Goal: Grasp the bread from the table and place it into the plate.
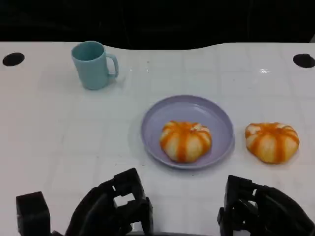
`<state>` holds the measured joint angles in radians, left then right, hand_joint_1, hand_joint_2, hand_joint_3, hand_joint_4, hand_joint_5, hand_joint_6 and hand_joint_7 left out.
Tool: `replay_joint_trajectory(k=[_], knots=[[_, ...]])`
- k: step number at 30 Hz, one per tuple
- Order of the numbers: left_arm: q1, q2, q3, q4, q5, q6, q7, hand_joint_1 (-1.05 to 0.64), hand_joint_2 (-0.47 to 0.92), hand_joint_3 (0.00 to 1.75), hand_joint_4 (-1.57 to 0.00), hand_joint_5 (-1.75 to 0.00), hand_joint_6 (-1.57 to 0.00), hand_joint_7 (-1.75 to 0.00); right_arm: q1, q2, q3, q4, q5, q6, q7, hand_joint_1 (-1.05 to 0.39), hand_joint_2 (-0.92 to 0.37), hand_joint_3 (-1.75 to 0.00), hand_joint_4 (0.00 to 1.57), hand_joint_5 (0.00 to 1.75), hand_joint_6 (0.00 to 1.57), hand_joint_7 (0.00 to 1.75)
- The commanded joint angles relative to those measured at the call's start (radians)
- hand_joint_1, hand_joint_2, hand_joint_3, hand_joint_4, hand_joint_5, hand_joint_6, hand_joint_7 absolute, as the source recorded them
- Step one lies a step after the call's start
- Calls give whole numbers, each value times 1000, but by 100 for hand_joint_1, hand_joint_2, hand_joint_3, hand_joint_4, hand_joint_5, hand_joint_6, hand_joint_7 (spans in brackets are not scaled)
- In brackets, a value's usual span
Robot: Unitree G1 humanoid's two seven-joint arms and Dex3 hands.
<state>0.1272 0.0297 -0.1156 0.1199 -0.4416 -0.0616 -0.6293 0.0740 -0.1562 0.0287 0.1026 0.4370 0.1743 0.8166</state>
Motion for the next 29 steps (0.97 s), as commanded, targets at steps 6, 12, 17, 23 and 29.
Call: replay_joint_trajectory(k=[6, 12, 17, 23, 29], knots=[[3, -4, 8, -3, 10, 2, -24, -67, 92, 21, -81, -175, -61, -174, 10, -20, -21, -4, -2, -15, -5, -56, -92, -38, 62, 175, 41, 171], [-9, -12, 24, 27, 5, -7, -48, -68, 92, 22, -82, -175, -61, -174, 2, -20, -20, -1, -10, -9, -15, -58, -92, -38, 61, 175, 41, 171], [-9, -13, 31, 25, 4, 5, -58, -70, 92, 20, -81, -175, -61, -174, 0, -17, -21, 2, -7, -12, -10, -58, -92, -38, 62, 175, 41, 172], [-5, -16, 36, 22, -7, 9, -74, -68, 92, 21, -80, -175, -60, -173, 4, -17, -23, -2, -5, -18, -6, -60, -92, -36, 63, 175, 42, 173], [-10, -17, 49, 32, -14, 4, -92, -68, 92, 20, -80, -175, -60, -173, -3, -12, -22, 15, -8, -29, -2, -59, -92, -37, 63, 175, 42, 173]])
